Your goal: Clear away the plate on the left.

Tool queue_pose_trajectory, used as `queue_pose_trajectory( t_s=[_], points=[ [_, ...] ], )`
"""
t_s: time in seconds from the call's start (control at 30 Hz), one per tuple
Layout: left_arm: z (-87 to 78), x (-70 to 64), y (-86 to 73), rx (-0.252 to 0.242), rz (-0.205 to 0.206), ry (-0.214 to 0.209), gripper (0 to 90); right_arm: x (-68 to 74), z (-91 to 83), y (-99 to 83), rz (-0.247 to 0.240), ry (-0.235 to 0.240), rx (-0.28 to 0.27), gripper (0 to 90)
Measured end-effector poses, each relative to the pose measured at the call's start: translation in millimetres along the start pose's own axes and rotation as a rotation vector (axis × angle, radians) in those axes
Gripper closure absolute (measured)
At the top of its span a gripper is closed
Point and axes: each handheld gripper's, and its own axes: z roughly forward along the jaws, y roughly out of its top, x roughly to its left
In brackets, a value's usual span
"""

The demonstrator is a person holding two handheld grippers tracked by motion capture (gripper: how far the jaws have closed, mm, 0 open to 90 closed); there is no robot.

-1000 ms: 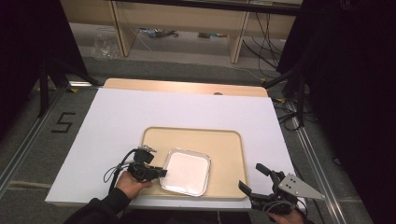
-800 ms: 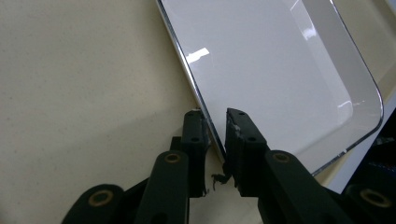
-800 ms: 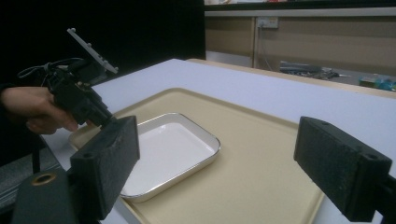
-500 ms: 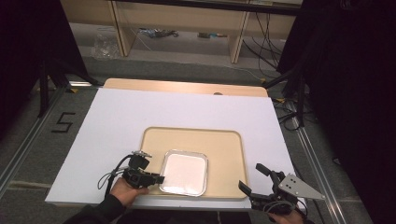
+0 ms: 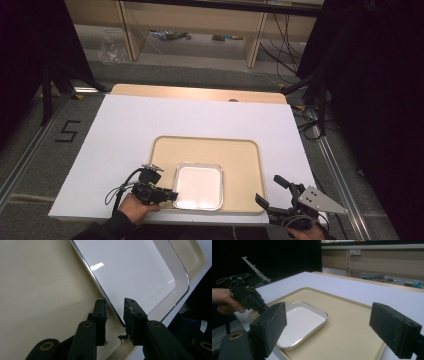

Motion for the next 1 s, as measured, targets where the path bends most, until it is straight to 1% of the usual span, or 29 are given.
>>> queue_pose_trajectory(
  t_s=[0.07, 0.1, 0.13, 0.17, 0.23, 0.27, 0.3, 0.33, 0.4, 0.43, 0.47, 0.5, 0.53, 0.6, 0.63, 0.7, 0.77, 0.8, 0.83, 0.87, 0.93, 0.97, 1.0],
  points=[
    [1.8, -1.6, -0.4, -0.006, -0.008, -0.014, 70.9, -0.5, 0.3, 0.0, 0.003, 0.003, 0.000, 15.1],
    [3.8, -3.9, 0.0, -0.005, -0.010, -0.021, 70.8, -1.7, 0.6, 0.3, -0.013, 0.004, -0.002, 15.1],
    [3.8, -3.9, 0.0, -0.005, -0.010, -0.021, 70.6, -0.2, 0.3, 0.0, 0.005, -0.002, -0.002, 15.1],
    [3.9, -4.8, 0.4, 0.005, -0.001, -0.018, 70.5, -0.2, 0.3, -0.1, 0.004, -0.003, -0.002, 15.1],
    [5.0, -6.9, 0.7, -0.001, -0.007, -0.016, 70.5, -0.6, 0.0, 0.1, 0.002, -0.001, 0.002, 15.1],
    [5.4, -7.6, 0.7, -0.004, -0.010, -0.018, 70.4, -1.9, 0.2, 0.2, -0.013, -0.002, -0.001, 15.1],
    [5.4, -7.8, 0.6, -0.005, -0.010, -0.017, 70.4, -0.6, -0.4, 0.3, 0.002, -0.002, 0.011, 15.1],
    [5.2, -8.1, 0.5, -0.005, -0.015, -0.017, 70.4, -0.6, -0.4, 0.3, 0.002, -0.002, 0.011, 15.1],
    [5.8, -7.9, 0.4, -0.005, -0.010, -0.024, 70.4, -0.4, -1.0, 0.5, -0.001, 0.002, 0.016, 15.1],
    [5.6, -8.2, 0.5, -0.001, -0.001, -0.023, 70.4, -0.2, -0.2, 0.1, 0.000, -0.001, 0.004, 15.1],
    [5.3, -8.8, 0.6, 0.002, 0.005, -0.021, 70.2, -1.4, 0.6, 0.3, -0.015, -0.008, 0.002, 15.1],
    [5.6, -10.1, 0.6, 0.001, 0.002, -0.012, 70.2, -1.4, 0.6, 0.3, -0.015, -0.008, 0.002, 15.1],
    [6.1, -10.2, 0.6, -0.001, 0.004, -0.017, 70.1, 0.2, 0.1, 0.0, 0.002, -0.003, 0.001, 15.1],
    [6.5, -10.5, 0.6, -0.002, 0.005, -0.018, 70.0, 0.3, 0.1, -0.1, 0.003, 0.001, 0.001, 15.1],
    [7.1, -11.6, 0.6, -0.005, -0.006, -0.022, 69.9, 0.0, 0.2, 0.0, 0.003, -0.004, 0.002, 15.1],
    [7.4, -12.3, 1.0, -0.005, -0.003, -0.015, 69.7, 0.0, 0.2, -0.1, 0.003, -0.006, -0.001, 15.1],
    [7.5, -11.1, 0.9, -0.005, 0.001, -0.027, 69.6, -0.4, 0.6, -0.2, 0.005, -0.001, -0.004, 15.1],
    [7.4, -11.1, 0.9, -0.004, 0.002, -0.028, 69.5, -1.7, 0.7, 0.0, -0.015, -0.007, -0.008, 15.1],
    [7.1, -11.2, 1.0, 0.001, 0.009, -0.023, 68.7, -0.5, -0.2, 0.2, 0.000, -0.005, 0.006, 15.1],
    [7.7, -11.7, 0.6, 0.002, 0.011, -0.023, 67.5, -0.6, -0.9, 0.5, -0.001, 0.001, 0.019, 15.1],
    [7.4, -11.9, 0.5, 0.004, 0.013, -0.025, 66.1, -0.5, -1.0, 0.5, 0.000, 0.001, 0.020, 15.1],
    [7.1, -11.9, 0.8, 0.004, 0.016, -0.031, 63.6, -0.5, -1.0, 0.5, 0.000, 0.001, 0.020, 15.1],
    [7.0, -11.4, 0.9, 0.005, 0.022, -0.030, 62.3, -0.3, -0.6, 0.3, 0.002, 0.000, 0.009, 15.1]
  ],
)
